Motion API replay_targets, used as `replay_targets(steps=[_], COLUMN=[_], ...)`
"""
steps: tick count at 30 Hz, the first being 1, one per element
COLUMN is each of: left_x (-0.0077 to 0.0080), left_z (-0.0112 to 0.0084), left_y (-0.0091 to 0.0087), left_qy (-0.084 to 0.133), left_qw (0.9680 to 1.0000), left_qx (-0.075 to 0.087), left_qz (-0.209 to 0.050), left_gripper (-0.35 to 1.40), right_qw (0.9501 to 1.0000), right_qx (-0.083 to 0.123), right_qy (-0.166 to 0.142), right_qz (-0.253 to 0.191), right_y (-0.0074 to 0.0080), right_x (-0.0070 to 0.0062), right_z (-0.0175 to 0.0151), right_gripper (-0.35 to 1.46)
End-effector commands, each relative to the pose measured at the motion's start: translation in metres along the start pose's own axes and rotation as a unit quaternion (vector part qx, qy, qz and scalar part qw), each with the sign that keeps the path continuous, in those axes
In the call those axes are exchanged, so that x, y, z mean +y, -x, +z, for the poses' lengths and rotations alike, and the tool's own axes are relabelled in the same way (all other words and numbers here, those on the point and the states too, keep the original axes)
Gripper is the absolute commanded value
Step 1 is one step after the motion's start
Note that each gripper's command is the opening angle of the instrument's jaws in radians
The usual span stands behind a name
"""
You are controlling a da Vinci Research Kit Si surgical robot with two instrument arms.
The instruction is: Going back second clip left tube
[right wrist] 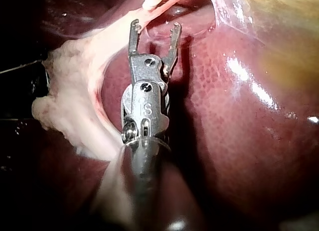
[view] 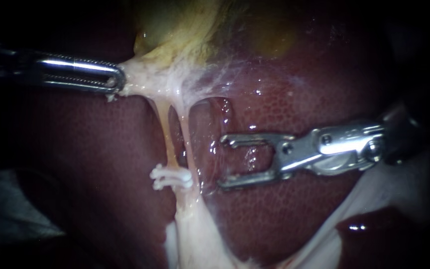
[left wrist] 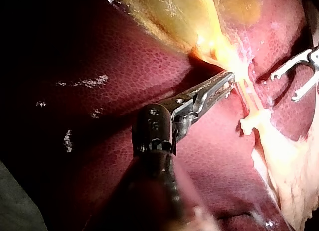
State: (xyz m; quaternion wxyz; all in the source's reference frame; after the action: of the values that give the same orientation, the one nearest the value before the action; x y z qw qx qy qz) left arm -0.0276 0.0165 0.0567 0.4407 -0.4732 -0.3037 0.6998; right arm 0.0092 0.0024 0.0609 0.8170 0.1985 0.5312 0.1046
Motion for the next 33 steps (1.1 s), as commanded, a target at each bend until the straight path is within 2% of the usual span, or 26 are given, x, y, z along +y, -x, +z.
replay_targets(steps=[1, 6, 13, 20, 24, 28, 33], left_x=[-0.0001, -0.0001, -0.0005, -0.0025, -0.0035, -0.0036, -0.0035], left_z=[0.0, 0.0001, 0.0006, 0.0033, 0.0052, 0.0061, 0.0062], left_y=[0.0, 0.0, 0.0002, 0.0014, 0.0023, 0.0024, 0.0024], left_qy=[0.0, -0.001, -0.002, -0.01, -0.005, -0.003, -0.004], left_qw=[1.0, 1.0, 1.0, 0.9999, 1.0, 1.0, 1.0], left_qx=[0.0, 0.001, 0.001, 0.005, 0.004, 0.001, 0.002], left_qz=[0.0, 0.0, 0.001, 0.006, 0.006, 0.004, 0.004], left_gripper=[-0.35, -0.35, -0.35, -0.35, -0.35, -0.35, -0.35], right_qw=[1.0, 1.0, 0.9999, 0.9999, 0.9999, 0.9999, 0.9999], right_qx=[0.001, -0.002, -0.008, -0.012, -0.012, -0.012, -0.012], right_qy=[0.0, 0.003, 0.0, -0.002, -0.002, -0.002, -0.003], right_qz=[-0.001, -0.006, -0.007, -0.008, -0.008, -0.008, -0.008], right_y=[-0.0001, -0.0002, -0.0001, 0.0001, 0.0001, 0.0001, 0.0001], right_x=[0.0, 0.0003, -0.0001, -0.0003, -0.0003, -0.0004, -0.0005], right_z=[-0.0006, -0.003, -0.0039, -0.0042, -0.0044, -0.0045, -0.0046], right_gripper=[0.5, 0.5, 0.5, 0.5, 0.5, 0.5, 0.5])
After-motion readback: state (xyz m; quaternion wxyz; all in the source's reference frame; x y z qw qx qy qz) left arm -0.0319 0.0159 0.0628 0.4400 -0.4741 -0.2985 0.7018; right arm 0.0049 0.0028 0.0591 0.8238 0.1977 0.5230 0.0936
